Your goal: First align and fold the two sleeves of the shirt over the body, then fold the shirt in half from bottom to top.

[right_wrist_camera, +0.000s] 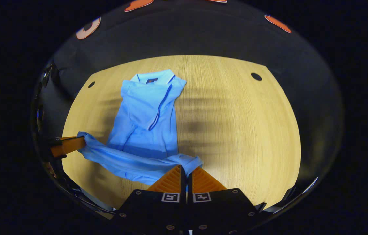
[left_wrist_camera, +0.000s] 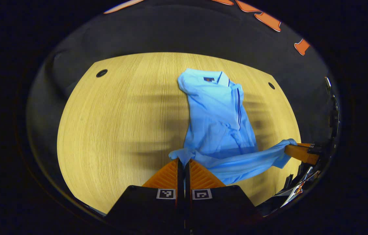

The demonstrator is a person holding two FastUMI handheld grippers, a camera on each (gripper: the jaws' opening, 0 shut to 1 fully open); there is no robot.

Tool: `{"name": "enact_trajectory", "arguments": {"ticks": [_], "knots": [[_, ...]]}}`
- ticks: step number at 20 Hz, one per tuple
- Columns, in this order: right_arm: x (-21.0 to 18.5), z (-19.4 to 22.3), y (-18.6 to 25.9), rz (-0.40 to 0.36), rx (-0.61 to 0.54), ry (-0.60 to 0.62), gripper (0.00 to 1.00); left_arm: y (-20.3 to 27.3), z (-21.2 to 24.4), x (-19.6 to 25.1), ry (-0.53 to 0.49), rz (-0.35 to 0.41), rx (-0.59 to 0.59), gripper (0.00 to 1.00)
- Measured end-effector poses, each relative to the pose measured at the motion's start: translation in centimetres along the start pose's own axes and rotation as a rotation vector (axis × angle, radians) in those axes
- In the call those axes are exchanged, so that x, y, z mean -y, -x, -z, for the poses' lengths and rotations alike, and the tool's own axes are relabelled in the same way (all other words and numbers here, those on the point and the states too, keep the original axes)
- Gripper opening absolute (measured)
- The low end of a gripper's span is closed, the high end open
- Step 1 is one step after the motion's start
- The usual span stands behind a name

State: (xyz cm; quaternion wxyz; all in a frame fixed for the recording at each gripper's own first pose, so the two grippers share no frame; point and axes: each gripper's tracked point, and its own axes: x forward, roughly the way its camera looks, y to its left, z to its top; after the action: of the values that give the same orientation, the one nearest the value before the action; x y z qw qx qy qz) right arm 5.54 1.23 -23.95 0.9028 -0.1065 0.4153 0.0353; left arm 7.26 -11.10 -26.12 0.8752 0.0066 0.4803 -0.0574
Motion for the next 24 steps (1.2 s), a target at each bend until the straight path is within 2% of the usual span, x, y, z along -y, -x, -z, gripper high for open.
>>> {"name": "enact_trajectory", "arguments": {"ticks": [4, 11, 15, 21, 22, 23, 24], "knots": [[0.0, -6.3, -0.8, 0.025, 0.075, 0.030, 0.01, -0.8, -7.1, -0.6, -0.009, -0.010, 0.051, 0.05], [0.9, -13.7, -4.7, 0.063, 0.121, 0.023, 0.01, -3.9, -14.7, -1.7, 0.018, -0.019, 0.100, 0.05], [0.5, -16.3, -8.4, 0.042, 0.120, -0.030, 0.00, -6.2, -17.5, -2.9, 0.024, -0.044, 0.110, 0.05], [-0.1, -17.5, -14.5, 0.006, 0.117, -0.085, 0.02, -11.5, -18.8, -5.2, -0.008, -0.112, 0.106, 0.05], [0.0, -17.5, -14.8, 0.004, 0.114, -0.095, 0.07, -11.8, -19.0, -5.6, -0.014, -0.125, 0.105, 0.05], [0.4, -17.7, -15.7, 0.014, 0.121, -0.093, 0.17, -12.6, -19.2, -6.3, -0.033, -0.149, 0.118, 0.10], [0.8, -17.7, -15.7, 0.022, 0.125, -0.091, 0.34, -12.8, -19.5, -6.6, -0.040, -0.156, 0.128, 0.14]]}}
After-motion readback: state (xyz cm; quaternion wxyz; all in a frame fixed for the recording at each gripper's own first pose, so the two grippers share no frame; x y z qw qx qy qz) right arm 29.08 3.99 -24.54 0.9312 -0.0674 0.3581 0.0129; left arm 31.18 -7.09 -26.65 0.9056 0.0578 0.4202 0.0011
